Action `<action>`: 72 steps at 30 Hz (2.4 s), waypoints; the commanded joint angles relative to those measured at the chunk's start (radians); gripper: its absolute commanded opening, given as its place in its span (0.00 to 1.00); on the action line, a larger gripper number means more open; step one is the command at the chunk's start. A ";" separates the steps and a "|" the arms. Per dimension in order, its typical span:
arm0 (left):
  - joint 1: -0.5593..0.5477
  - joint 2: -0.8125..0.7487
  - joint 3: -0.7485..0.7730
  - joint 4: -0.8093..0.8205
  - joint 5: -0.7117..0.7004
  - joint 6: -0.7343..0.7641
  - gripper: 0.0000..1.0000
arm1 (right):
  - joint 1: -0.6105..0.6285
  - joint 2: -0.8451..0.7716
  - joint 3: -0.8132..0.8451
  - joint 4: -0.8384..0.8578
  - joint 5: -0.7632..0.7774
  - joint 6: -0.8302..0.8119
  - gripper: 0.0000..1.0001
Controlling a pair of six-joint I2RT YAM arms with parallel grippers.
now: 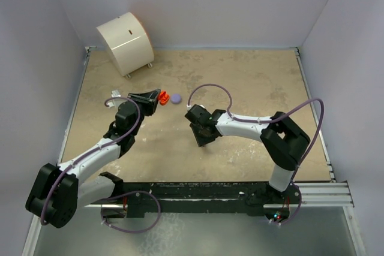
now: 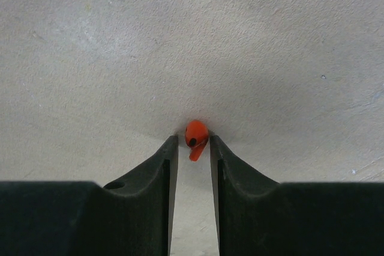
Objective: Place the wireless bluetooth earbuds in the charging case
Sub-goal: Adjust the earbud at the center of the board, then pick up the earbud from the center of the board.
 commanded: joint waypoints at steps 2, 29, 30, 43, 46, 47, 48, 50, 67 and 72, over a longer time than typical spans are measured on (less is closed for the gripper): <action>0.006 -0.027 0.035 -0.022 0.001 0.019 0.00 | -0.019 0.078 -0.015 -0.143 -0.029 -0.026 0.31; 0.029 -0.035 0.072 -0.092 0.014 0.043 0.00 | -0.075 0.162 0.087 -0.135 -0.020 -0.073 0.32; 0.030 -0.036 0.074 -0.095 0.015 0.042 0.00 | -0.077 0.168 0.093 -0.133 -0.017 -0.073 0.32; 0.047 -0.037 0.076 -0.112 0.031 0.046 0.00 | -0.091 0.182 0.115 -0.127 -0.009 -0.071 0.31; 0.050 -0.036 0.069 -0.106 0.033 0.043 0.00 | -0.091 0.179 0.101 -0.126 -0.015 -0.070 0.31; 0.051 -0.036 0.067 -0.102 0.033 0.041 0.00 | -0.092 0.179 0.098 -0.126 -0.017 -0.069 0.31; 0.050 -0.034 0.064 -0.102 0.034 0.041 0.00 | -0.091 0.177 0.093 -0.125 -0.018 -0.068 0.31; 0.051 -0.036 0.062 -0.100 0.036 0.040 0.00 | -0.092 0.175 0.087 -0.124 -0.021 -0.068 0.31; 0.066 -0.035 0.043 -0.086 0.045 0.035 0.00 | -0.091 0.157 0.060 -0.146 0.011 -0.062 0.20; 0.066 -0.034 0.044 -0.086 0.046 0.035 0.00 | -0.091 0.146 0.076 -0.152 0.023 -0.052 0.13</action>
